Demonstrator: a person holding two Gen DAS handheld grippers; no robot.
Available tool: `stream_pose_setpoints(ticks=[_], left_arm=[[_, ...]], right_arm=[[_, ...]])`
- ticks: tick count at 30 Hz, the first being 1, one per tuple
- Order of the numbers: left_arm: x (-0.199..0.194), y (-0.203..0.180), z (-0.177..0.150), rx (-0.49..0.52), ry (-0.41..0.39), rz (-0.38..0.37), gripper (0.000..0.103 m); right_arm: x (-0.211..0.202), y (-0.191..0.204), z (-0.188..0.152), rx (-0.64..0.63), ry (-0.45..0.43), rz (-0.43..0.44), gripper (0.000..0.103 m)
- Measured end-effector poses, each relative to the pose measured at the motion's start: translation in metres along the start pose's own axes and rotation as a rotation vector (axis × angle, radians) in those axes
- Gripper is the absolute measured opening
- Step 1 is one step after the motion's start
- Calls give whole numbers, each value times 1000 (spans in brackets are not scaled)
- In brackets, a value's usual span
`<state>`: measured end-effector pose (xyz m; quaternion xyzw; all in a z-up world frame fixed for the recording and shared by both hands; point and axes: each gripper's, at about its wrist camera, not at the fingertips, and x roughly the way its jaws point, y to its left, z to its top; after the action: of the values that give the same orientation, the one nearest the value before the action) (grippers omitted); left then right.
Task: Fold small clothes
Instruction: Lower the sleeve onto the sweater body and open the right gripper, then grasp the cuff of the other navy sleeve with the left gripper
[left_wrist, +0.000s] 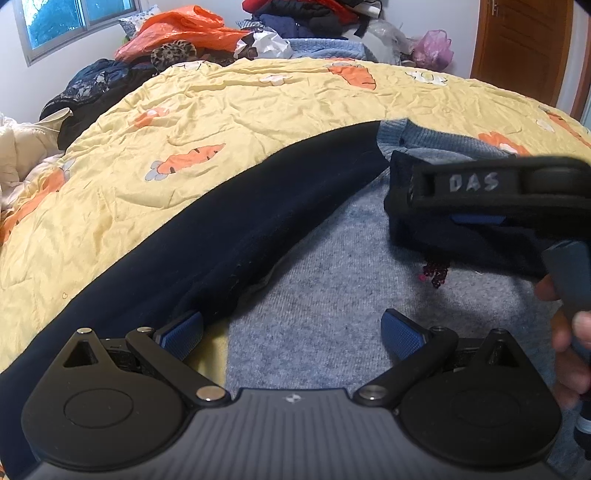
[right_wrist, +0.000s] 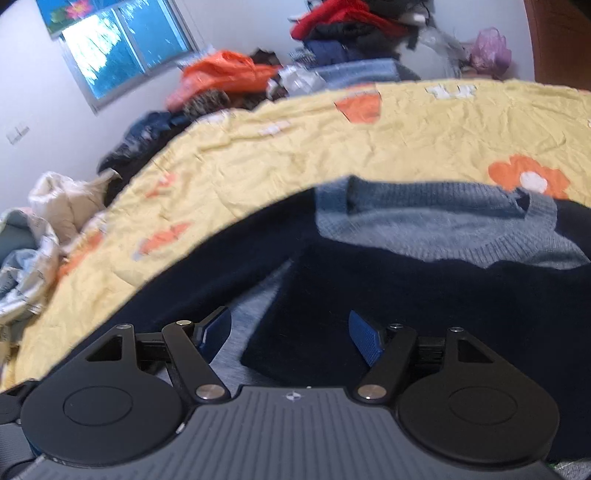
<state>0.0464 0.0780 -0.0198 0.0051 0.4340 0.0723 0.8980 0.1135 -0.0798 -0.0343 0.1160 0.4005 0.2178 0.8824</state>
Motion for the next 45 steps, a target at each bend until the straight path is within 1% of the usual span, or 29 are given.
stream_pose_setpoints(ticks=[3, 12, 18, 20, 21, 23, 25, 29, 33, 39, 42, 45], left_arm=[[-3, 1, -1, 4, -7, 7, 103], [-5, 6, -5, -41, 8, 36, 103], [-8, 10, -10, -55, 17, 85, 103], [-10, 14, -13, -67, 17, 99, 103], [-11, 16, -15, -74, 17, 106, 103], [-14, 20, -19, -82, 13, 119, 103], [-15, 23, -24, -85, 16, 137, 103], [-14, 31, -33, -114, 41, 146, 103], [-16, 37, -38, -134, 48, 155, 103], [-19, 42, -41, -149, 54, 169, 103], [-22, 47, -43, -179, 55, 154, 103], [-32, 61, -50, -260, 34, 109, 103]], right_arm=[[-8, 0, 0, 19, -23, 15, 73], [-31, 11, -6, -49, -60, -1, 74], [-54, 12, -17, -84, -100, -44, 83], [-64, 12, -23, -111, -117, -74, 91], [-70, 11, -26, -126, -124, -86, 92], [-80, 8, -31, -147, -131, -101, 99], [-88, 4, -35, -149, -133, -119, 101], [-101, -2, -44, -160, -142, -131, 101], [-113, 2, -50, -193, -163, -114, 101], [-115, 8, -53, -215, -170, -116, 101], [-116, 8, -54, -215, -170, -115, 101], [-116, 9, -55, -217, -171, -112, 101]])
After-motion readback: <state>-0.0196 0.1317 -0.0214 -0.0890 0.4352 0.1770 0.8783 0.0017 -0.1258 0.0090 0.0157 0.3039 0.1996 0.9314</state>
